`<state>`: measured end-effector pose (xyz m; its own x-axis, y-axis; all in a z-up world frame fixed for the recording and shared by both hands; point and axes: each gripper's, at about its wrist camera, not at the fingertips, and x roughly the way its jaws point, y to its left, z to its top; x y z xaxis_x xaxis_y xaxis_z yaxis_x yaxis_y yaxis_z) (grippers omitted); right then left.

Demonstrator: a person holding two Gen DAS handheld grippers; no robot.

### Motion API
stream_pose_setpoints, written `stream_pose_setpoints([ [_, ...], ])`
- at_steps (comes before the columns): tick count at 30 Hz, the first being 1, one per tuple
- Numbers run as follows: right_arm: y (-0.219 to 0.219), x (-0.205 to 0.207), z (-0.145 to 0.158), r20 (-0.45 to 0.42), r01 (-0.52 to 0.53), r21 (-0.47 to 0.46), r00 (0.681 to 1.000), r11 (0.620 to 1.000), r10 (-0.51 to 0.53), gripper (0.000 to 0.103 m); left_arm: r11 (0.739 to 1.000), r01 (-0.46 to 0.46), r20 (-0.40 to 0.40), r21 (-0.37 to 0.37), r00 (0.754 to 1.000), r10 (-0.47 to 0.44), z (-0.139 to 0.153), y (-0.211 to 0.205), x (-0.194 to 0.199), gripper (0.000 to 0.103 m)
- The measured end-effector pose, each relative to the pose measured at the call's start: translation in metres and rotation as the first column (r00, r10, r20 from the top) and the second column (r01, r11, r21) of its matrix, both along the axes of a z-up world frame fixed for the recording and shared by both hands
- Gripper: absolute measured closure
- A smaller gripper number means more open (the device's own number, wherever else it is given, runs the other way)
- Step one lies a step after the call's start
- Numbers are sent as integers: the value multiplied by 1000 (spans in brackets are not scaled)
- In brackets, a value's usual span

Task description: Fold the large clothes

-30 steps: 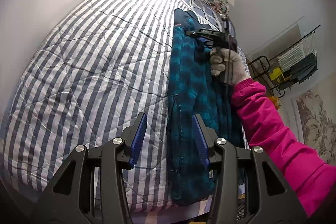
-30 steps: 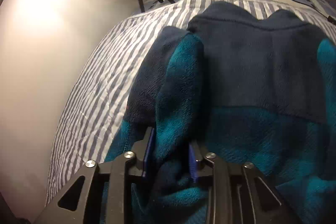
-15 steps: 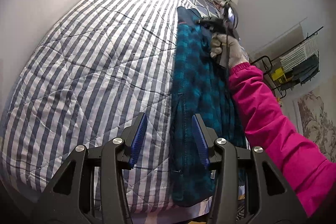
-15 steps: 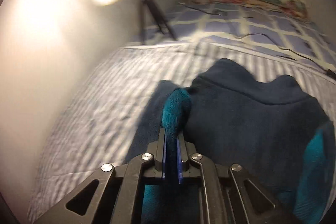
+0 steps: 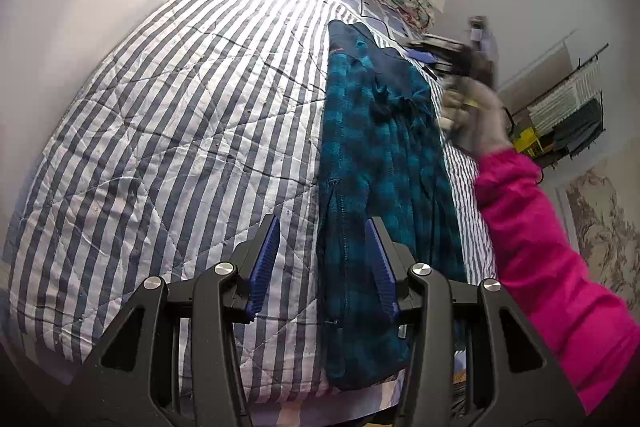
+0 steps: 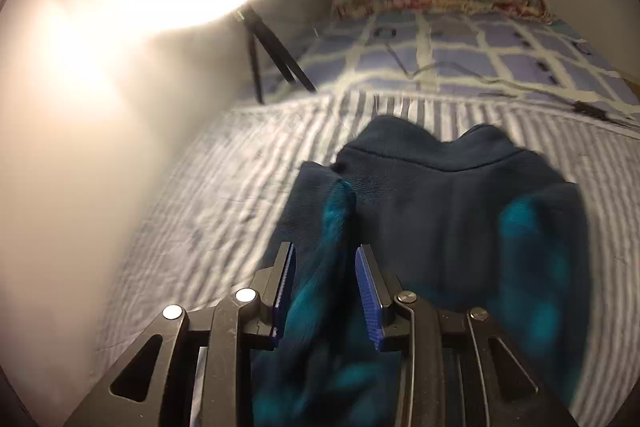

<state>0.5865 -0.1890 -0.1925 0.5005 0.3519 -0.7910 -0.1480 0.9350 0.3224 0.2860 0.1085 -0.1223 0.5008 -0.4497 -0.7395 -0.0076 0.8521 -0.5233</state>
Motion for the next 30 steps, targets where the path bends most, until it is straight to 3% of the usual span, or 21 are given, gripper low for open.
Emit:
stream_pose_setpoints([
  [6, -36, -102, 89, 78, -4, 23, 997, 1000, 2, 69, 998, 59, -22, -4, 998, -59, -10, -16, -6, 57],
  [8, -50, -149, 121, 106, 2, 16, 994, 1000, -4, 68, 995, 97, -40, -20, 994, -98, -16, -22, -7, 49],
  [10, -63, -195, 147, 128, 11, 11, 992, 1000, -12, 67, 994, 107, -55, -37, 993, -109, -22, -28, -10, 49],
  [16, -93, -324, 202, 165, 31, -37, 986, 999, -24, 67, 983, 152, -94, -107, 982, -162, -37, -46, -19, 48],
  [21, -108, -399, 182, 99, 79, -90, 993, 993, -70, 66, 981, 192, -89, -36, 977, -195, -49, -70, -37, 47],
  [26, -120, -444, 111, -43, 104, -59, 993, 993, -107, 57, 986, 155, -129, -55, 978, -161, -74, -71, -52, 47],
  [30, -121, -459, 62, -123, 102, -70, 986, 992, -110, 43, 985, 140, -172, -103, 972, -157, -94, -72, -59, 47],
])
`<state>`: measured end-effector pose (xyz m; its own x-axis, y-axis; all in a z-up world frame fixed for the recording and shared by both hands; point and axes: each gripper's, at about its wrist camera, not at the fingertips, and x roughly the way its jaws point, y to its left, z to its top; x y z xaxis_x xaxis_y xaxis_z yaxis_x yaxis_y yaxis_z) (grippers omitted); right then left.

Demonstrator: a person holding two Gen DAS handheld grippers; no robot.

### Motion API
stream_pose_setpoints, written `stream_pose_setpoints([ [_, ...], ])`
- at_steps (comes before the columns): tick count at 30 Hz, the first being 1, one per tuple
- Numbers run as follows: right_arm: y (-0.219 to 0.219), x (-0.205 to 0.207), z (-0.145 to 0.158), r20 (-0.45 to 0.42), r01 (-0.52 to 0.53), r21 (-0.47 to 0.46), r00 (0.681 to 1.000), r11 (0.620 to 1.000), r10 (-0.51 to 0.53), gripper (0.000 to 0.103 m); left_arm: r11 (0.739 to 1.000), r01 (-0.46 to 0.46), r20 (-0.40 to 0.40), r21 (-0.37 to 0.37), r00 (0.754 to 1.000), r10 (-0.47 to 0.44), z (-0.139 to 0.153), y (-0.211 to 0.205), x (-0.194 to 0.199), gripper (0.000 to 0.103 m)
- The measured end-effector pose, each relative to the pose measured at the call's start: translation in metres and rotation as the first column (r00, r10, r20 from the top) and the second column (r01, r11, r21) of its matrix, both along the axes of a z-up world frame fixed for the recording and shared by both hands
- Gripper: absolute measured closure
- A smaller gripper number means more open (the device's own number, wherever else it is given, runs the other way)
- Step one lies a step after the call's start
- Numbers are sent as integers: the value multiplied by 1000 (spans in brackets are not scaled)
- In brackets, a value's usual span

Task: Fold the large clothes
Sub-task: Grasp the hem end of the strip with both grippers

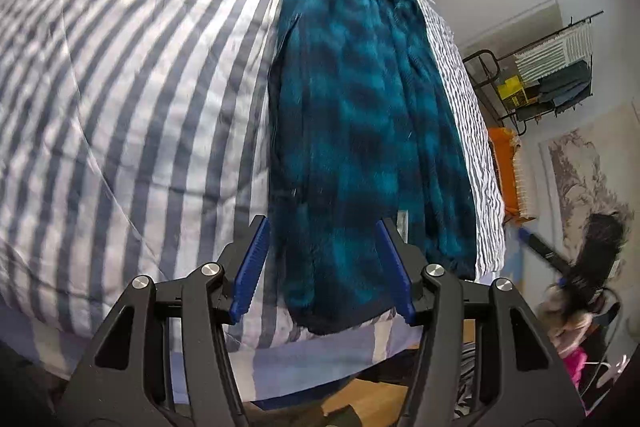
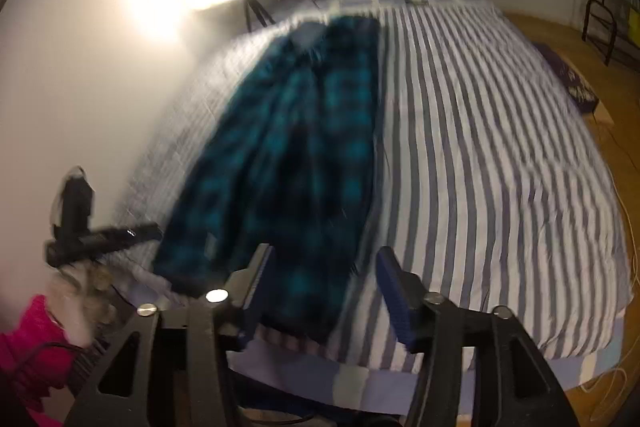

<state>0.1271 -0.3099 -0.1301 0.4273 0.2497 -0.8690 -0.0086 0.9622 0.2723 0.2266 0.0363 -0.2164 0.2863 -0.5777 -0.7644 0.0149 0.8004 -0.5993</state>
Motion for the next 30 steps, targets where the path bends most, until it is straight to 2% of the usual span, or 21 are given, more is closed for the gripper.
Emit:
stream_pose_setpoints([
  [5, 2, 3, -53, -117, -13, 32, 993, 999, 17, 43, 999, -8, -77, -45, 997, 5, -29, -8, -8, 47],
  [8, 1, 7, -75, -172, 5, 69, 985, 998, 7, 43, 997, -30, -54, -73, 998, 26, -33, -9, -14, 47],
  [12, 0, 9, -97, -227, 41, 147, 974, 988, -6, 43, 992, -11, -64, -123, 998, 3, -35, -13, -22, 47],
  [14, 1, 7, -103, -236, 50, 183, 972, 982, -6, 44, 993, 16, -62, -119, 998, -23, -35, -18, -25, 50],
  [17, 5, 7, -109, -241, 51, 230, 970, 972, 6, 45, 995, 32, -55, -92, 998, -38, -35, -22, -26, 61],
  [18, 6, 6, -110, -238, 51, 244, 971, 969, 9, 47, 995, 27, -64, -100, 997, -33, -36, -21, -25, 67],
  [19, 7, 5, -111, -235, 47, 271, 972, 962, 19, 54, 994, 19, -76, -108, 997, -27, -37, -20, -23, 78],
  [21, 9, 4, -116, -242, 38, 311, 969, 950, 41, 66, 991, 5, -89, -132, 996, -17, -38, -20, -22, 83],
  [22, 11, 5, -119, -246, 33, 322, 968, 946, 50, 74, 990, 3, -88, -143, 996, -16, -37, -16, -24, 85],
  [25, 12, 4, -118, -236, 47, 383, 970, 923, 49, 86, 983, 2, -74, -185, 997, -16, -25, -15, -25, 86],
  [28, 2, 5, -110, -206, 80, 499, 978, 863, 28, 90, 966, -15, -78, -258, 997, -5, -12, -13, -21, 87],
  [30, -1, 6, -102, -187, 91, 541, 982, 836, 15, 90, 952, -30, -89, -304, 996, 3, -4, -11, -17, 87],
])
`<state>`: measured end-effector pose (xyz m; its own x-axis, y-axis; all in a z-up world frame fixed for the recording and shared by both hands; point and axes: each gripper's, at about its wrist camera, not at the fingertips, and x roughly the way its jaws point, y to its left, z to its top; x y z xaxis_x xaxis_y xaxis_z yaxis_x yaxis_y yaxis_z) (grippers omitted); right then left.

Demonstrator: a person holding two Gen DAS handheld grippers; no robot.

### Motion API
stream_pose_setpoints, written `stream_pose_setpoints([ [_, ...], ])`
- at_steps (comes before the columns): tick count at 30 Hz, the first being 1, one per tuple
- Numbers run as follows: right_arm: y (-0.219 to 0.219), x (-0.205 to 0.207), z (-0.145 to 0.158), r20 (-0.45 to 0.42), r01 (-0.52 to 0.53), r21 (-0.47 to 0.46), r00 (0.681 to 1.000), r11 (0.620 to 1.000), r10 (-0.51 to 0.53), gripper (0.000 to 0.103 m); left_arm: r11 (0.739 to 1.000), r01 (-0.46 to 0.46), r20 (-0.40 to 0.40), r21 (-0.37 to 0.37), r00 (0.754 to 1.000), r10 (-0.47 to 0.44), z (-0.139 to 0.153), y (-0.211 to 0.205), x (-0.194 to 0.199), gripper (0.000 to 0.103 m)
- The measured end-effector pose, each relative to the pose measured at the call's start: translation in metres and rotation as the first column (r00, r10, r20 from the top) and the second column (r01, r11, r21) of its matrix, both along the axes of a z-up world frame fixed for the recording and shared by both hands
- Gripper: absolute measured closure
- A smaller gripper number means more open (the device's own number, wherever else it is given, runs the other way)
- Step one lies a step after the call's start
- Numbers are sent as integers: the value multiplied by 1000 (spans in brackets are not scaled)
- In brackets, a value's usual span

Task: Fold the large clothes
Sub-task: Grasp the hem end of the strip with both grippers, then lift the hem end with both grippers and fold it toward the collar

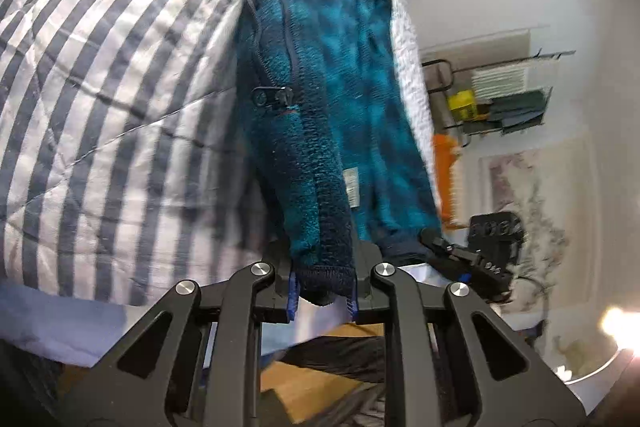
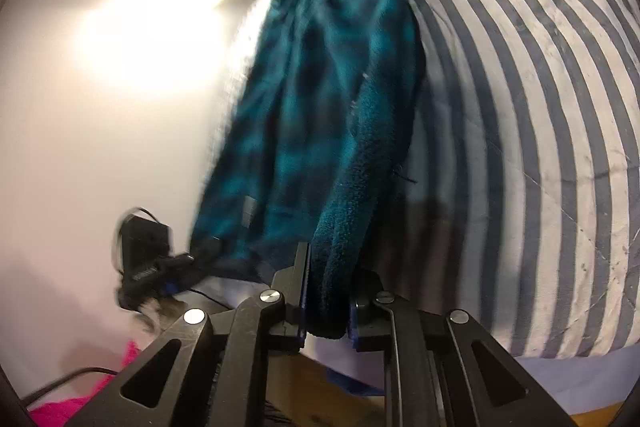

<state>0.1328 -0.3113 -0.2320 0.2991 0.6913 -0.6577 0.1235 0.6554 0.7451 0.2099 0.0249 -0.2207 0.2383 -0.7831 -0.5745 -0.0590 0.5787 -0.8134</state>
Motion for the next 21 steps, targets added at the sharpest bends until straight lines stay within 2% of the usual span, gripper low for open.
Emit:
stream_pose_setpoints([
  [4, -4, 11, 17, 29, 51, 86, 998, 995, -54, 91, 999, -13, 1, -47, 1000, 13, 17, -3, 17, 87],
  [8, -8, 33, 33, 46, 94, 118, 994, 988, -100, 91, 997, -24, 31, -71, 999, 26, 40, -9, 43, 88],
  [12, -10, 63, 49, 84, 122, 92, 988, 988, -130, 91, 995, -55, 51, -82, 997, 59, 57, -9, 82, 88],
  [16, -16, 103, 61, 111, 167, 58, 979, 984, -172, 91, 991, -105, 51, -87, 993, 109, 63, -6, 120, 88],
  [21, -25, 149, 58, 133, 204, -11, 971, 979, -201, 91, 984, -170, 17, -61, 985, 172, 49, -1, 179, 88],
])
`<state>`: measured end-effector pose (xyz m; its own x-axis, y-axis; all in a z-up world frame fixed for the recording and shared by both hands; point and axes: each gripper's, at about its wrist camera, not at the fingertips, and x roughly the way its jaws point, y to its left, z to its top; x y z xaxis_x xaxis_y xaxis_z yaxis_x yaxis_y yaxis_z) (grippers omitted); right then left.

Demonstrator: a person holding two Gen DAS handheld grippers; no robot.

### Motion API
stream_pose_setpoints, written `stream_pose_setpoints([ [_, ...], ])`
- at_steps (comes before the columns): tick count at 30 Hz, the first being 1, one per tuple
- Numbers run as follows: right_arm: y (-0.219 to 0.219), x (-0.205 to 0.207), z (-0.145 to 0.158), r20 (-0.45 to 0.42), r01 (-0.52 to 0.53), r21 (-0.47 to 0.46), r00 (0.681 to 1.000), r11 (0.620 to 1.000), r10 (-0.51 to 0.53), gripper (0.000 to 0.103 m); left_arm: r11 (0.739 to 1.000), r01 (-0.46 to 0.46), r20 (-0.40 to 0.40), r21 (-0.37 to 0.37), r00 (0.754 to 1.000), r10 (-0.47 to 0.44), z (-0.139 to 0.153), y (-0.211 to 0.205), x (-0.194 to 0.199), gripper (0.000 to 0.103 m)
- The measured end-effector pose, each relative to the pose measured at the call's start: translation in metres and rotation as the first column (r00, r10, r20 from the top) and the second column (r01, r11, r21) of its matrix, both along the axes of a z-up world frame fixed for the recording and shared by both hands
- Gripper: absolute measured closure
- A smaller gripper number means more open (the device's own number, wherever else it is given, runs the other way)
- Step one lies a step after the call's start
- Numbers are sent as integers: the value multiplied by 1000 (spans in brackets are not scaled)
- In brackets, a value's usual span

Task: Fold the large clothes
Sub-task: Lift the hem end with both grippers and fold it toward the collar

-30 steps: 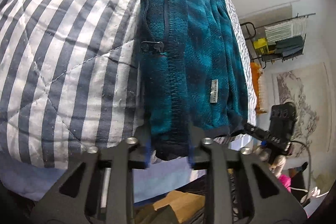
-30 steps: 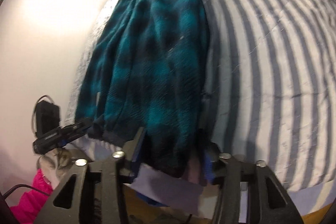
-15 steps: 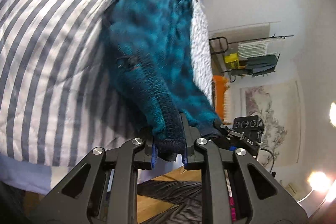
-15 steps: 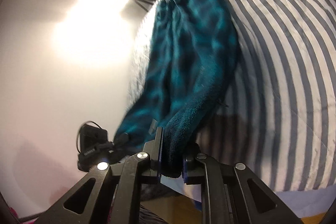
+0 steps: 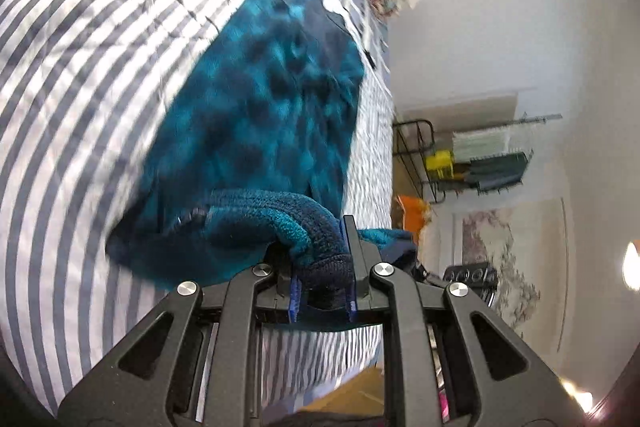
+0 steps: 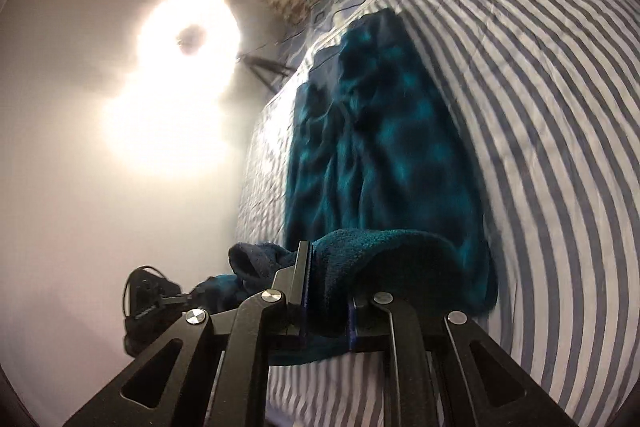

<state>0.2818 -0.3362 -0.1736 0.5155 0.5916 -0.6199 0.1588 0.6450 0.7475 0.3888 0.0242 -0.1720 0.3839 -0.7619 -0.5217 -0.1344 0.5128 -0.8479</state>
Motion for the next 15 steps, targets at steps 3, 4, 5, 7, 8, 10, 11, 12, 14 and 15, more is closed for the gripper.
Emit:
stream_pose_setpoints([
  [3, 0, 30, -17, -26, 17, -36, 999, 999, -18, 92, 999, -19, -30, 30, 999, 20, -16, 0, 27, 88],
  [4, 1, 40, -24, -40, 25, -55, 999, 998, -27, 92, 999, -18, -41, 34, 999, 19, -23, -2, 34, 88],
  [5, 0, 46, -29, -52, 28, -60, 998, 998, -31, 92, 999, -15, -45, 48, 999, 18, -27, -4, 43, 88],
  [7, 0, 59, -40, -75, 36, -64, 996, 997, -41, 92, 996, -8, -43, 85, 999, 11, -34, -9, 54, 88],
  [8, 0, 65, -45, -83, 37, -71, 996, 997, -43, 92, 995, -4, -50, 103, 999, 9, -39, -12, 63, 88],
  [10, 1, 75, -52, -94, 31, -109, 995, 994, -41, 92, 993, 1, -60, 119, 998, 6, -49, -16, 69, 88],
  [11, 1, 79, -56, -101, 27, -126, 994, 992, -40, 92, 990, 6, -67, 138, 998, 3, -55, -19, 74, 88],
  [12, 1, 82, -60, -108, 24, -133, 993, 991, -38, 92, 989, 9, -71, 147, 997, 1, -59, -20, 77, 88],
  [14, -1, 88, -69, -124, 22, -135, 992, 991, -39, 91, 988, 19, -78, 156, 997, -7, -66, -23, 82, 88],
  [15, -3, 89, -72, -127, 22, -130, 991, 991, -38, 91, 988, 19, -80, 155, 997, -6, -67, -22, 82, 88],
])
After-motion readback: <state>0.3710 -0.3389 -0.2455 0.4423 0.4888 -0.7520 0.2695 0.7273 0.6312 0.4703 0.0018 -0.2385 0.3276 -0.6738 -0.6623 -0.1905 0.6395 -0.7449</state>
